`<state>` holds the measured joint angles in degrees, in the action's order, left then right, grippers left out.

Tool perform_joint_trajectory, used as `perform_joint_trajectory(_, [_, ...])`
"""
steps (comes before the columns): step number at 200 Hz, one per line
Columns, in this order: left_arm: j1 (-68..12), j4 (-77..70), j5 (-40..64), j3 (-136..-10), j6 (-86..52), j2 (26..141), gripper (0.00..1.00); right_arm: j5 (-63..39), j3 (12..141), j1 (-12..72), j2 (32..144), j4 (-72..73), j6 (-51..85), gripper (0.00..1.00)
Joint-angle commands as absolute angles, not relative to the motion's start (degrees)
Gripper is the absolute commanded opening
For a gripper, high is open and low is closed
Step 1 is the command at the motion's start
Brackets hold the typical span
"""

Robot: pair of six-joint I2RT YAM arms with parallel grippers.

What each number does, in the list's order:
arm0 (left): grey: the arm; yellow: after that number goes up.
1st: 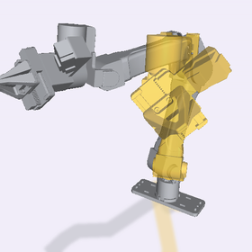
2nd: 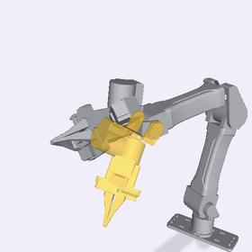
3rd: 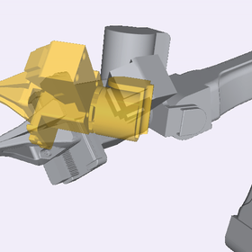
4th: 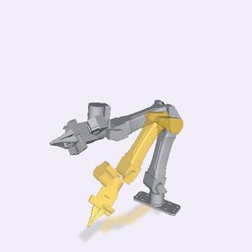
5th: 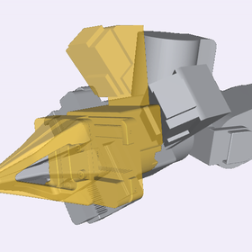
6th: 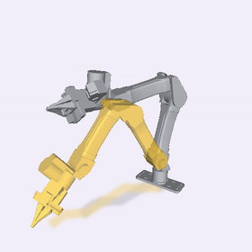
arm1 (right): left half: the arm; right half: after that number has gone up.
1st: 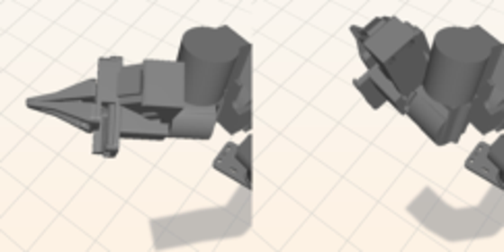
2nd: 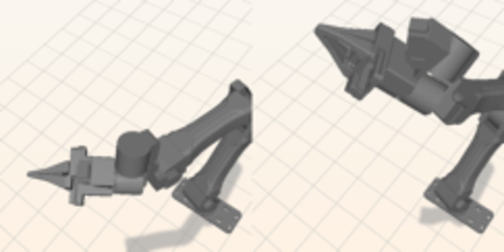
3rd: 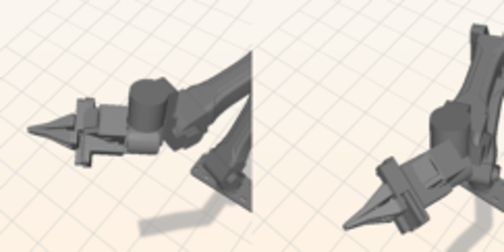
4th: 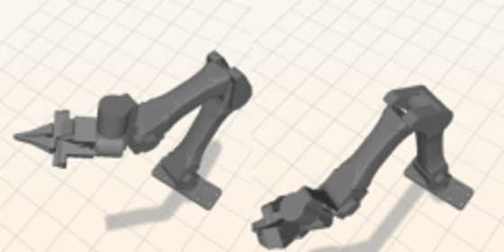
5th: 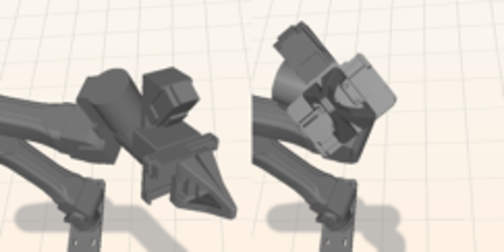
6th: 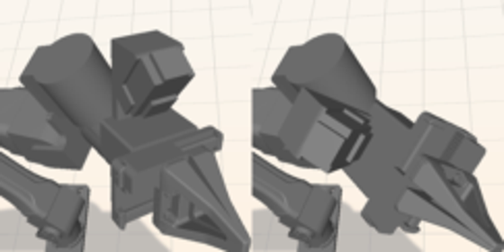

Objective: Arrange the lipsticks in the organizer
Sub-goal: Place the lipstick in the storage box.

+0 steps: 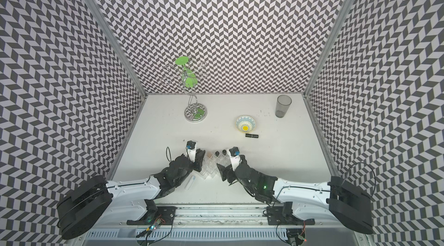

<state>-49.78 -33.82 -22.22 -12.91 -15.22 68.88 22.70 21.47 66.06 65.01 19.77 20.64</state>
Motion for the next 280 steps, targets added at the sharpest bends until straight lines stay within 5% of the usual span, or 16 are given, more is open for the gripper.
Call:
perform_joint_trajectory(1, [-49.9, -35.4, -22.2, -12.5, -15.4, 68.5, 0.47, 20.5, 21.6, 65.7, 65.5, 23.4, 21.0, 0.88])
perform_joint_trajectory(70, [-48.3, -25.4, -25.5, -15.3, -22.2, 60.0, 0.61, -5.6, 22.1, 68.5, 69.8, 30.3, 16.2, 0.82])
perform_joint_trajectory(112, [-34.9, -26.1, -4.2, -12.4, -27.2, 51.6, 0.67, -16.3, 28.1, 72.0, 83.7, 31.7, 15.5, 0.72])
perform_joint_trajectory(174, [-29.3, -25.6, 1.5, -10.4, -29.1, 50.0, 0.67, -13.3, 35.9, 72.1, 96.9, 31.3, 18.5, 0.76])
perform_joint_trajectory(245, [-30.5, -12.3, -4.0, -5.7, -34.3, 38.8, 0.72, -4.2, 41.9, 70.4, 101.7, 25.3, 14.6, 0.77])
perform_joint_trajectory(280, [-28.0, -15.4, -3.5, -6.4, -32.7, 37.7, 0.72, -9.4, 43.5, 70.1, 99.2, 22.4, 7.8, 0.77])
